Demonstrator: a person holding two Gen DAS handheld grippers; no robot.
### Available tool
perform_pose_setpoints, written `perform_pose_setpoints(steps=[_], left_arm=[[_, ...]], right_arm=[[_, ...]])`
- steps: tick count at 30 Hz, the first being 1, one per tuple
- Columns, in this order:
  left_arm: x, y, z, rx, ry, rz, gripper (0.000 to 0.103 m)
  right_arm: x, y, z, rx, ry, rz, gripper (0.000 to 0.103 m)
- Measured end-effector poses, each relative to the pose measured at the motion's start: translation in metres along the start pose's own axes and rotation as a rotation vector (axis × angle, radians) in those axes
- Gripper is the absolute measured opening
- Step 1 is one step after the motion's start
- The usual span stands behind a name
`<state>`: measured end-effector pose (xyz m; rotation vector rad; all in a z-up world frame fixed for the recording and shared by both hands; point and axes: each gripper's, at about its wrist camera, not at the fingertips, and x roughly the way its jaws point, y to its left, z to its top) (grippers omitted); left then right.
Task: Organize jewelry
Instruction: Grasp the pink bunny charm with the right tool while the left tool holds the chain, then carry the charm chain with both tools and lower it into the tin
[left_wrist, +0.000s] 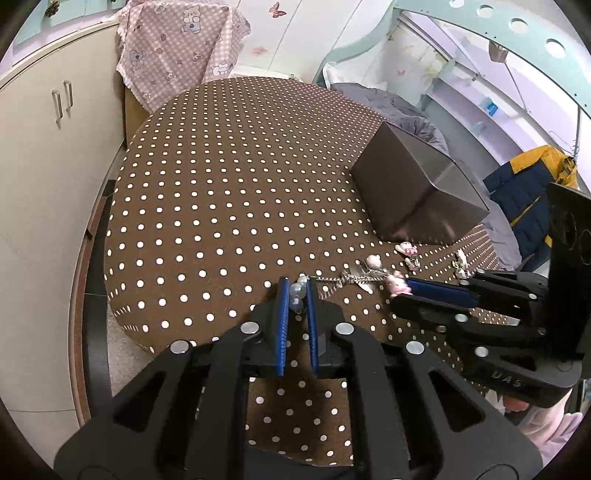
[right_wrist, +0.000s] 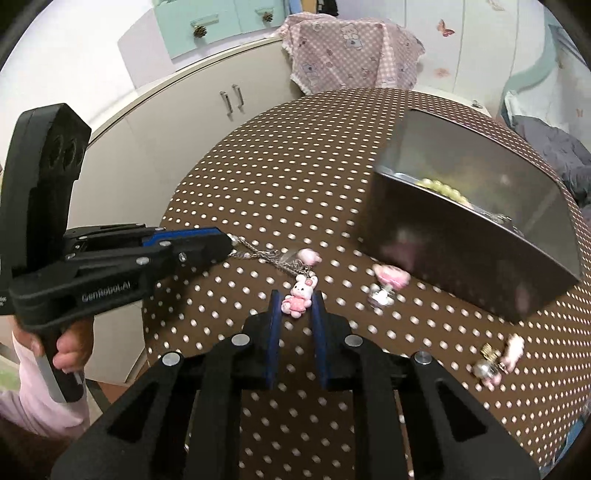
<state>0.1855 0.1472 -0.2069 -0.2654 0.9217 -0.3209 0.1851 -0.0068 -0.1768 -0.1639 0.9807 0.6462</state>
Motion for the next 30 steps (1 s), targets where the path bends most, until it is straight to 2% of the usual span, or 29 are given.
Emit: perform_pose_setpoints(steps=[5, 8, 9, 15, 18, 20, 22, 23, 24, 26, 27, 30], left_arm=[[0.001, -0.008, -0.001, 0.001, 0.001, 0.02, 0.01], [0.002, -0.009, 0.0, 0.002, 0.003, 0.027, 0.01], [0.002, -0.009, 0.001, 0.001, 0.003, 0.033, 0.01], [0.004, -0.015, 0.0, 0.006, 0.005, 0.055, 0.01], [0.005, -0.018, 0.0, 0.008, 0.004, 0.068, 0.01], [0.005, -0.018, 0.0, 0.011, 0.003, 0.076, 0.01], [0.005, -0.02, -0.001, 0.008, 0.003, 0.079, 0.01], [0.005, -0.021, -0.001, 0.008, 0.004, 0.08, 0.01], [0.005, -0.022, -0.001, 0.009, 0.005, 0.082, 0.01], [0.005, -0.02, -0.001, 0.012, 0.005, 0.083, 0.01], [0.005, -0.02, 0.0, 0.014, 0.006, 0.085, 0.01], [0.005, -0.02, -0.002, 0.017, 0.005, 0.086, 0.01]], right_arm=[[-0.014, -0.008, -0.006, 0.029, -0.018, 0.022, 0.011], [-0.021, -0.015, -0.012, 0.056, -0.017, 0.065, 0.009], [-0.023, -0.017, -0.014, 0.058, -0.017, 0.057, 0.0], [-0.031, -0.038, -0.027, 0.1, -0.015, 0.007, 0.0], [-0.034, -0.034, -0.027, 0.092, -0.021, 0.021, 0.005], [-0.034, -0.019, -0.023, 0.043, -0.032, 0.051, 0.014], [-0.033, -0.002, -0.018, -0.008, -0.045, 0.076, 0.048], [-0.03, 0.007, -0.016, -0.041, -0.048, 0.082, 0.049], [-0.026, 0.012, -0.014, -0.063, -0.043, 0.078, 0.047], [-0.013, 0.025, -0.013, -0.111, -0.013, 0.071, 0.03], [-0.007, 0.028, -0.012, -0.121, -0.001, 0.067, 0.018], [0.009, 0.036, -0.012, -0.166, 0.003, -0.005, 0.007]])
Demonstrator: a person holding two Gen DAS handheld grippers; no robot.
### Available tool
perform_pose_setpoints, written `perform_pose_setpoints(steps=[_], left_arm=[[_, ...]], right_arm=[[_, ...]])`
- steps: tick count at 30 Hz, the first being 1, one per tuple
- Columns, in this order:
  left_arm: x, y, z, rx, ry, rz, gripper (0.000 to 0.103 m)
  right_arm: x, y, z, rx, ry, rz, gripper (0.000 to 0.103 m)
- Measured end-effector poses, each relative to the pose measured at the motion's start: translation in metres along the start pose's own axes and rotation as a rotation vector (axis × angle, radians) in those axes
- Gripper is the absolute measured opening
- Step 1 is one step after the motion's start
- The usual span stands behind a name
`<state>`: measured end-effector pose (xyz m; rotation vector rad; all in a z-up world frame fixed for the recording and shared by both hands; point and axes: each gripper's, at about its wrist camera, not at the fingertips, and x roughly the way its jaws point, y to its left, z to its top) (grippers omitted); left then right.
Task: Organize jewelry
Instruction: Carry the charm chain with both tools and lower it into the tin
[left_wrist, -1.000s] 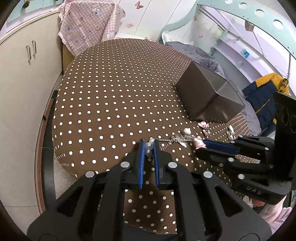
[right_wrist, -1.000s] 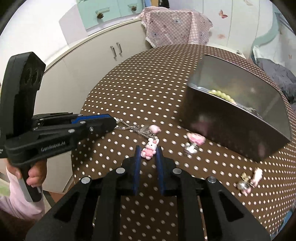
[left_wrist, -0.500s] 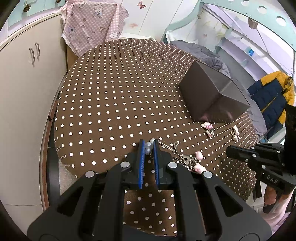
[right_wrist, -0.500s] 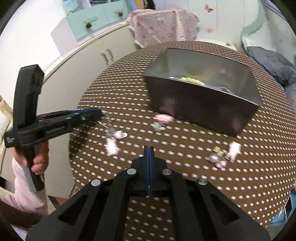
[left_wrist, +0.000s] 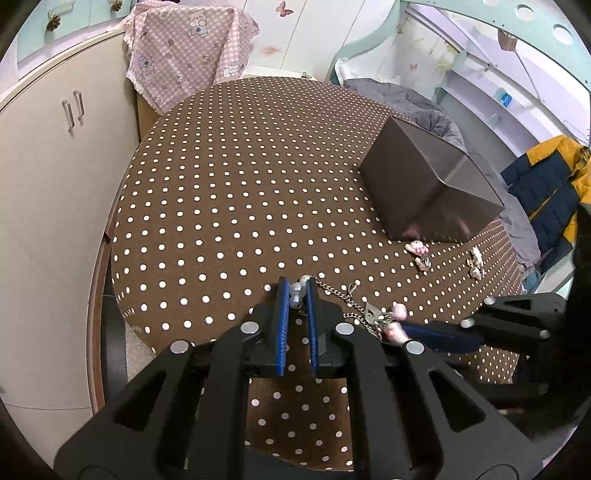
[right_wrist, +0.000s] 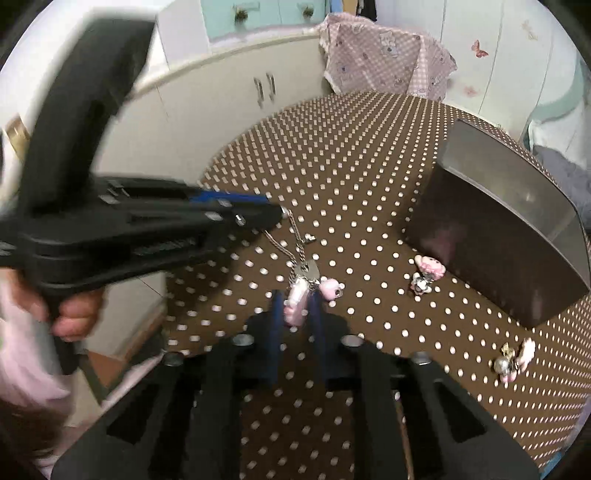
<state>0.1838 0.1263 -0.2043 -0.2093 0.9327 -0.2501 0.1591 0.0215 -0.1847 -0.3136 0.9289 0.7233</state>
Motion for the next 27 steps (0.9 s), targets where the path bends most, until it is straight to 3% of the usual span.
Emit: perform_pose_setpoints(steps=[7, 10, 17, 27], left_arm=[[-0.001, 0.0, -0.001, -0.006, -0.002, 0.003, 0.01], [-0.001, -0.002, -0.001, -0.001, 0.005, -0.023, 0.01], [0.001, -0.022, -0.002, 0.042, 0.023, -0.037, 0.01], [-0.016, -0.072, 0.01, 0.142, -0.043, -0.003, 0.01]], right_arm=[[-0.011, -0.027, -0.01, 0.094, 0.02, 0.008, 0.006], [-0.02, -0.046, -0.016, 0.178, 0.009, 0.076, 0.006], [-0.036, -0.065, -0.03, 0.266, -0.013, 0.132, 0.006], [-0.078, -0.087, -0.027, 0.319, -0.119, 0.066, 0.006]])
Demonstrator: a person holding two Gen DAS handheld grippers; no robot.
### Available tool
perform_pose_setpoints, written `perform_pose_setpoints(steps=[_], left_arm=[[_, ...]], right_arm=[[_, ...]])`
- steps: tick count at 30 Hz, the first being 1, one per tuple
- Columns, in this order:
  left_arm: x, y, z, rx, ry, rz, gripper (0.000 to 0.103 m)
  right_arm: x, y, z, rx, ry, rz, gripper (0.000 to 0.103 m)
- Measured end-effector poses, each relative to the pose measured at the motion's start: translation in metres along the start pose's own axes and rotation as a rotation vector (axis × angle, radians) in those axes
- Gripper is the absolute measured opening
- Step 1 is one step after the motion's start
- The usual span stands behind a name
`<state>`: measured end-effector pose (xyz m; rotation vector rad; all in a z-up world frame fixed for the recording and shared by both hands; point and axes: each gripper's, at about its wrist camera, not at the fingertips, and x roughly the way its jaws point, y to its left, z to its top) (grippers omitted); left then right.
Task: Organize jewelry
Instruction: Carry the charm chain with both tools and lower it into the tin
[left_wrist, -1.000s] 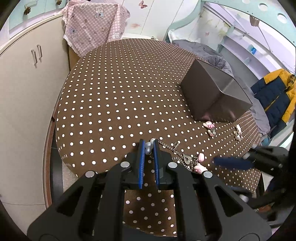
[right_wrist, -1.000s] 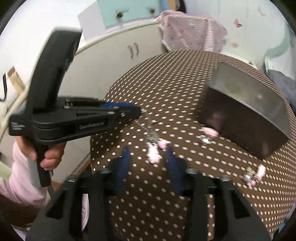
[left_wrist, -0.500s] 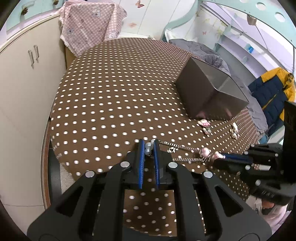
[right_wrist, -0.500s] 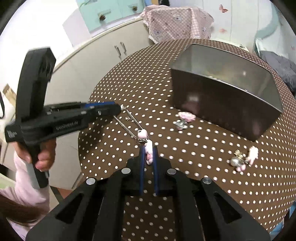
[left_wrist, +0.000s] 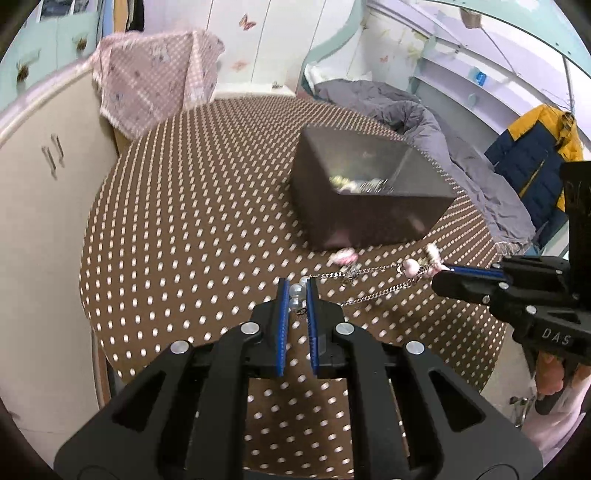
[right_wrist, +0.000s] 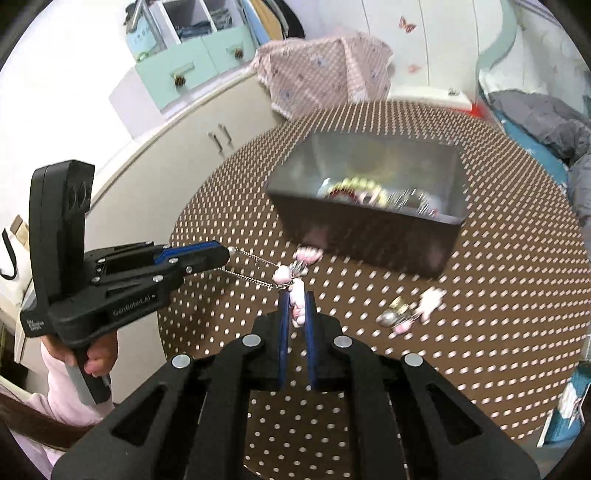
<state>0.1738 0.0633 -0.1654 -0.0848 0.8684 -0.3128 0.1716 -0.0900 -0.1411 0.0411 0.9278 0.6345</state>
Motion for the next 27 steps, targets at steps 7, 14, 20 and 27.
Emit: perform_pose_setpoints(steps=[7, 14, 20, 27], left_arm=[[-0.012, -0.021, 0.019, 0.037, -0.058, 0.016, 0.01], [-0.013, -0.036, 0.035, 0.048, -0.082, 0.018, 0.01], [-0.011, -0.045, 0.048, 0.046, -0.098, 0.017, 0.01], [-0.007, -0.052, 0.062, 0.043, -0.112, 0.023, 0.01]], right_arm=[[-0.033, -0.015, 0.003, 0.016, -0.075, -0.035, 0.006], [-0.039, -0.024, 0.014, 0.029, -0.124, -0.059, 0.007], [-0.044, -0.032, 0.026, 0.042, -0.155, -0.079, 0.007], [-0.045, -0.041, 0.038, 0.051, -0.174, -0.101, 0.007]])
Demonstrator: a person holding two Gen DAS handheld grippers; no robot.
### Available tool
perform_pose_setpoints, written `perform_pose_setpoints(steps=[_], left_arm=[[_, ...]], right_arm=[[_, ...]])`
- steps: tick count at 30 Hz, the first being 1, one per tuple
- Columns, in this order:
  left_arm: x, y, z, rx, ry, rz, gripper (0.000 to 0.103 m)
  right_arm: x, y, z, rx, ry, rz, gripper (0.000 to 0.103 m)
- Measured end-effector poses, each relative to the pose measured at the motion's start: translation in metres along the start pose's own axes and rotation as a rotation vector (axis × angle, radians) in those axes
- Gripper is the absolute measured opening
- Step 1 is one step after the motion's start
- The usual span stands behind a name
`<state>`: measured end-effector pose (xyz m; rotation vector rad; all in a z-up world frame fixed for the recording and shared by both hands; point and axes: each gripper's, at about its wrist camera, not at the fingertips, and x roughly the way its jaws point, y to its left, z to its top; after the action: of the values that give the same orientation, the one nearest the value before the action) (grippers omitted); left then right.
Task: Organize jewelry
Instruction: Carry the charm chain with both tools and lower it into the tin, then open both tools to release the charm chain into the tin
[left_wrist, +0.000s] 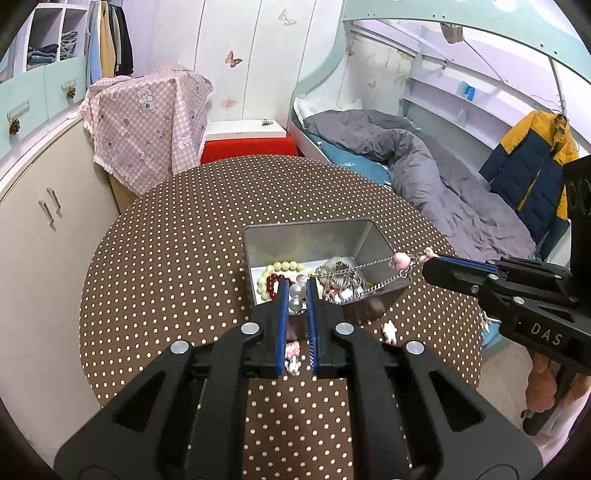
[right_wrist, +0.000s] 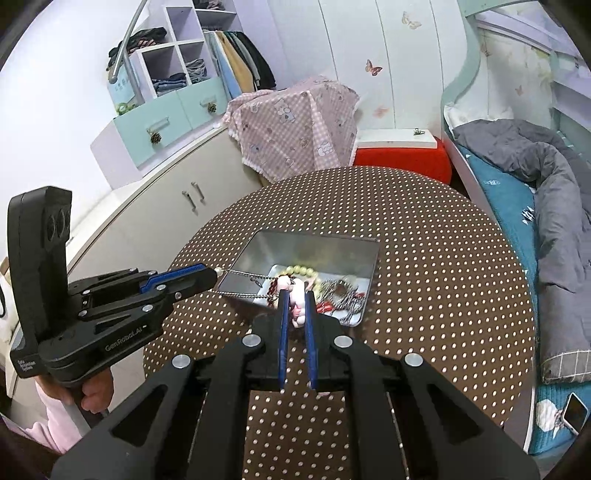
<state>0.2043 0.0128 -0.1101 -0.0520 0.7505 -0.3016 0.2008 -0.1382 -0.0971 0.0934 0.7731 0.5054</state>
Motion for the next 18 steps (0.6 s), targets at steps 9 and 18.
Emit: perform_pose_setpoints(steps=[9, 18], left_arm=[[0.008, -0.007, 0.023, 0.006, -0.032, -0.003, 0.01], [0.023, -0.003, 0.038, -0.002, -0.028, 0.006, 0.01]], right_arm=[[0.026, 0.004, 0.011, -0.064, 0.053, -0.033, 0.007], [0.052, -0.012, 0.021, -0.038, 0.106, -0.071, 0.007]])
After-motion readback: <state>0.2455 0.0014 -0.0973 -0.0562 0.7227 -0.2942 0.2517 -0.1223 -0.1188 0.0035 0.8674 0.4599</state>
